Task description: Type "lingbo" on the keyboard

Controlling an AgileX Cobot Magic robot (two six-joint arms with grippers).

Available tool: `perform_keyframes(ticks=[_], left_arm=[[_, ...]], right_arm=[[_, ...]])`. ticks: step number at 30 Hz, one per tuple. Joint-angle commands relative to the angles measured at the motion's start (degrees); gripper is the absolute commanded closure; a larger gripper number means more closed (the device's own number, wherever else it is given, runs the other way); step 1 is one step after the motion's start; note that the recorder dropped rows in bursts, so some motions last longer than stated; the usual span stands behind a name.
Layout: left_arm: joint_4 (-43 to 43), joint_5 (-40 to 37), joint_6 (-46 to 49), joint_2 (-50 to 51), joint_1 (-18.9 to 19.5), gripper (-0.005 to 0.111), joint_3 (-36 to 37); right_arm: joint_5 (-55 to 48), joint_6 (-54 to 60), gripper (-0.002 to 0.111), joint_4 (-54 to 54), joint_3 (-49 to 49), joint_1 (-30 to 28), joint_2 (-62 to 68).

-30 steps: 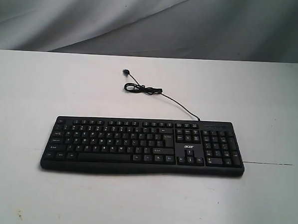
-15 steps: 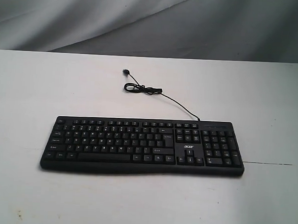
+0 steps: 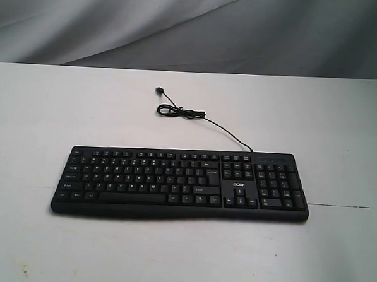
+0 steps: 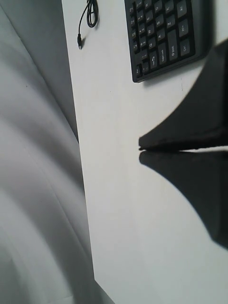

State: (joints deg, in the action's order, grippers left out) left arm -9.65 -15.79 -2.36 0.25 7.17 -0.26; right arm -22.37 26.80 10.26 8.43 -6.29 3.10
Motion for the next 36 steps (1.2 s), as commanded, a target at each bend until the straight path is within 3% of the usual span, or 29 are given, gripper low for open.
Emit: perform_keyframes(ticks=[1,13,19,36], left_arm=[[0.1,0.57,-0.25,-0.25,-0.42,0.107,0.26],[0.1,0.57,-0.25,-0.25,-0.42,0.107,0.26],[0.1,0.57,-0.25,-0.25,-0.42,0.107,0.26],[0.1,0.57,-0.25,-0.25,-0.42,0.107,0.26]], right_arm=[[-0.61,-0.36,0.108,-0.63,-2.19,-0.2,-0.26],[0.25,-0.26,0.108,-0.79,-5.53,-0.08,-0.26],[0.29,-0.26,0.108,-4.97,-8.43,3.17,-0.26],[1.94,-0.37,0.108,-5.08,-8.43,3.27,-0.14]])
